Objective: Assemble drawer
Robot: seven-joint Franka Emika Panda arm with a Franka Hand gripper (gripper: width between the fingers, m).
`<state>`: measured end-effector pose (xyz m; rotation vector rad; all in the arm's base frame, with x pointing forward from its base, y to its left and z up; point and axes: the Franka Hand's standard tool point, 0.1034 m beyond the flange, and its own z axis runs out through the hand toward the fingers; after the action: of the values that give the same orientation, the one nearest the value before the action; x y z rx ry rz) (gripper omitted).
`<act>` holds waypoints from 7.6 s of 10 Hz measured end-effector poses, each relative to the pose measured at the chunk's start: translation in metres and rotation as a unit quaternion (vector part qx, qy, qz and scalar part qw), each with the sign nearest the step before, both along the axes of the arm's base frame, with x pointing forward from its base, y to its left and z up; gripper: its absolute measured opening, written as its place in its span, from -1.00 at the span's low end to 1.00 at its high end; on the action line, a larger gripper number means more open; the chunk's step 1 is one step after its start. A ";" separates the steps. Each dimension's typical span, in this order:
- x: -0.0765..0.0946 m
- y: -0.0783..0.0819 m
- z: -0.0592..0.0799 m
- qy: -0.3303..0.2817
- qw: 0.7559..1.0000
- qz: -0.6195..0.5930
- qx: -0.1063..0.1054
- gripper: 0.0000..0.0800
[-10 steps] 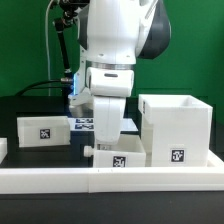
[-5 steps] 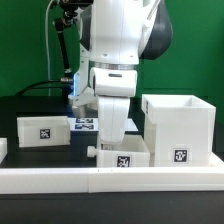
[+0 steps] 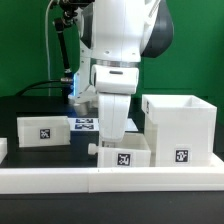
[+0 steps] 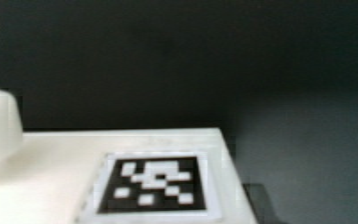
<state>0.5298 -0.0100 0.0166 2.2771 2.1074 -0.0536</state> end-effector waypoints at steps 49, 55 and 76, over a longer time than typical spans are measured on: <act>0.041 -0.059 0.013 0.029 0.990 0.027 0.132 0.62; 0.036 -0.015 0.001 0.047 0.989 -0.014 0.143 0.62; 0.053 0.003 0.003 -0.009 0.994 0.037 0.105 0.62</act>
Offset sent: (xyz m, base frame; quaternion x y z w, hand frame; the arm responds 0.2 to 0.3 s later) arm 0.0000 0.0000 0.0000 0.0000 0.0000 0.0000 1.0000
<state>0.5832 -0.0068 0.0199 2.2927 2.2862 0.2000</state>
